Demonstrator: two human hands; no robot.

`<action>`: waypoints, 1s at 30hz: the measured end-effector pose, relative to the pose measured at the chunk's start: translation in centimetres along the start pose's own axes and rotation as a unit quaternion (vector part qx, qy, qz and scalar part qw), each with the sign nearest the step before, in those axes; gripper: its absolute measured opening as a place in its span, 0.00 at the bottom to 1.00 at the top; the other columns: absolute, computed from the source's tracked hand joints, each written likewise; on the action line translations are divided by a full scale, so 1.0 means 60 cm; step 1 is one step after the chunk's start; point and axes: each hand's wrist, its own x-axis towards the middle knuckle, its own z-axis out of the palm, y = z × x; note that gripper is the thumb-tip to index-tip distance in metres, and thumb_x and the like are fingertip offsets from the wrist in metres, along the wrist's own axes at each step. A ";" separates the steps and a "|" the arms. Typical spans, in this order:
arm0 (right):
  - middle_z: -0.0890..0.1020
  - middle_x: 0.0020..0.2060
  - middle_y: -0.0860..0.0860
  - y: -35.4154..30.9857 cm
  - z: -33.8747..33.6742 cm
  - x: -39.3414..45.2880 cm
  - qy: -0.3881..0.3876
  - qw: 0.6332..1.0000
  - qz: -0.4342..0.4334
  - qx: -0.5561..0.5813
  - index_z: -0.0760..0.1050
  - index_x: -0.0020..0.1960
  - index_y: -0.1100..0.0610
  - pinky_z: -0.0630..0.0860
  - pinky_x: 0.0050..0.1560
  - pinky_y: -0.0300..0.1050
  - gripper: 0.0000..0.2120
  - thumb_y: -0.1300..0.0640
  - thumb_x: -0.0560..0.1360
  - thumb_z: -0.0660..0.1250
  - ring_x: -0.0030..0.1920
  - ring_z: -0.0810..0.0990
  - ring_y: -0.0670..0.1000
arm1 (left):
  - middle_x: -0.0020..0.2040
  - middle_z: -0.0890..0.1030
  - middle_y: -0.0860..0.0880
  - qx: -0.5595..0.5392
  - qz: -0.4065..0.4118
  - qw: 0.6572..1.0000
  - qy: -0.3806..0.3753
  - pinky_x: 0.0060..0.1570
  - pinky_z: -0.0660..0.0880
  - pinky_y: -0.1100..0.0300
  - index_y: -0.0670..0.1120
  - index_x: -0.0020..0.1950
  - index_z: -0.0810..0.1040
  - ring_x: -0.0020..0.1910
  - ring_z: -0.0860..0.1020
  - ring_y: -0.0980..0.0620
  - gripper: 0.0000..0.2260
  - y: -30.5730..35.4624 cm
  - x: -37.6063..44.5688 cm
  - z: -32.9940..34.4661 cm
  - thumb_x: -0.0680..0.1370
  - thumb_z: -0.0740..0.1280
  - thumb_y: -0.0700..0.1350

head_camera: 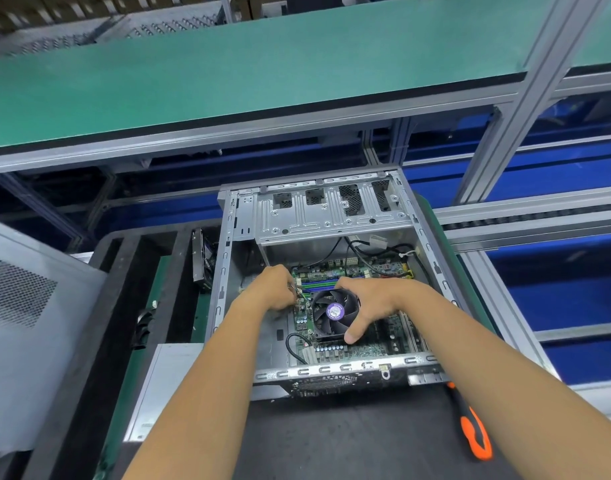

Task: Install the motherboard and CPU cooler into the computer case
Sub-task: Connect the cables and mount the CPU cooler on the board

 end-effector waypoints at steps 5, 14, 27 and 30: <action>0.65 0.72 0.52 -0.001 -0.001 -0.001 -0.004 1.000 -0.004 0.003 0.55 0.73 0.50 0.68 0.68 0.59 0.48 0.45 0.63 0.80 0.68 0.69 0.57 | 0.28 0.70 0.47 -0.009 0.004 1.000 0.002 0.27 0.64 0.64 0.42 0.28 0.72 0.27 0.66 0.50 0.12 0.003 -0.003 0.001 0.71 0.64 0.36; 0.72 0.66 0.51 -0.001 -0.003 -0.001 -0.005 1.000 -0.011 0.008 0.59 0.70 0.52 0.71 0.64 0.57 0.44 0.47 0.63 0.80 0.61 0.73 0.55 | 0.32 0.75 0.44 0.041 0.016 0.999 -0.020 0.31 0.67 0.60 0.41 0.31 0.75 0.32 0.69 0.49 0.07 0.015 -0.005 0.013 0.69 0.66 0.36; 0.72 0.67 0.51 -0.001 -0.003 0.001 -0.012 1.000 -0.011 0.012 0.59 0.71 0.52 0.70 0.65 0.54 0.45 0.47 0.63 0.81 0.63 0.73 0.54 | 0.30 0.71 0.46 0.142 0.055 0.988 0.014 0.33 0.67 0.58 0.43 0.33 0.73 0.33 0.71 0.46 0.08 0.021 -0.005 0.026 0.71 0.64 0.33; 0.72 0.67 0.52 0.000 -0.003 0.001 -0.012 1.000 -0.011 0.018 0.58 0.71 0.53 0.70 0.63 0.52 0.45 0.48 0.64 0.80 0.63 0.73 0.54 | 0.31 0.71 0.45 0.150 0.058 0.987 0.011 0.33 0.67 0.58 0.42 0.34 0.73 0.34 0.70 0.45 0.07 0.022 -0.004 0.026 0.71 0.64 0.34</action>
